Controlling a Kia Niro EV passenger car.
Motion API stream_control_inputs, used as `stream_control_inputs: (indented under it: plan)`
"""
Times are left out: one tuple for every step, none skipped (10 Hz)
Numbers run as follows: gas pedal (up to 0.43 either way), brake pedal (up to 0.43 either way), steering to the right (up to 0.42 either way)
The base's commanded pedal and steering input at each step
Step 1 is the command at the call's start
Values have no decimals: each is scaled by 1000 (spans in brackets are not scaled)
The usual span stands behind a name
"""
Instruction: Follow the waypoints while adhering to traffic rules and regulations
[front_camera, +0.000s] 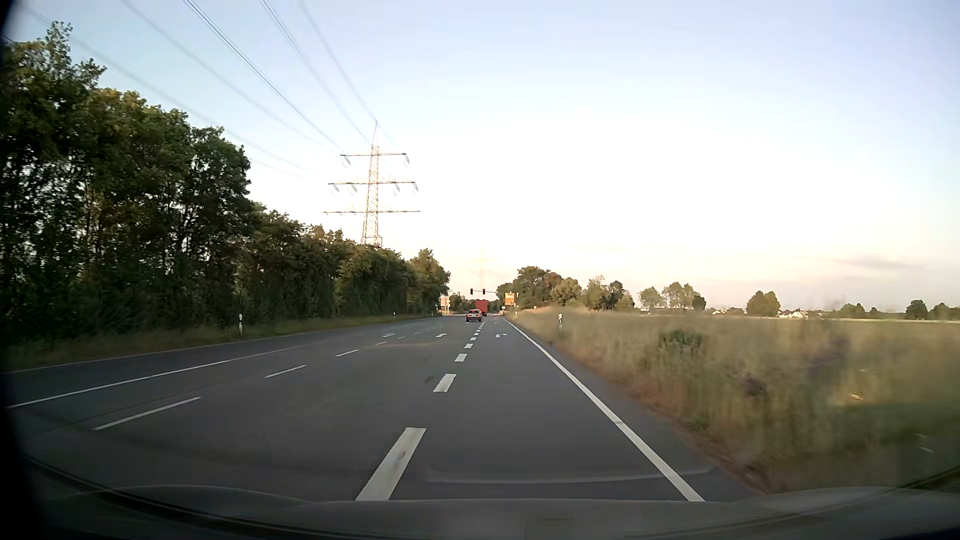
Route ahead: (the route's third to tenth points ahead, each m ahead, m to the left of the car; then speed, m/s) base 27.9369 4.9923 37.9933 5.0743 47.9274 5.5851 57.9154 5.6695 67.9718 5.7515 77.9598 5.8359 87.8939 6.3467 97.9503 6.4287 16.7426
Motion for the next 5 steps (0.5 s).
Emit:
stream_control_inputs:
  plan:
    - [0, 30, -6]
    - [0, 37, -6]
    - [0, 30, -5]
    - [0, 30, -4]
    - [0, 30, -3]
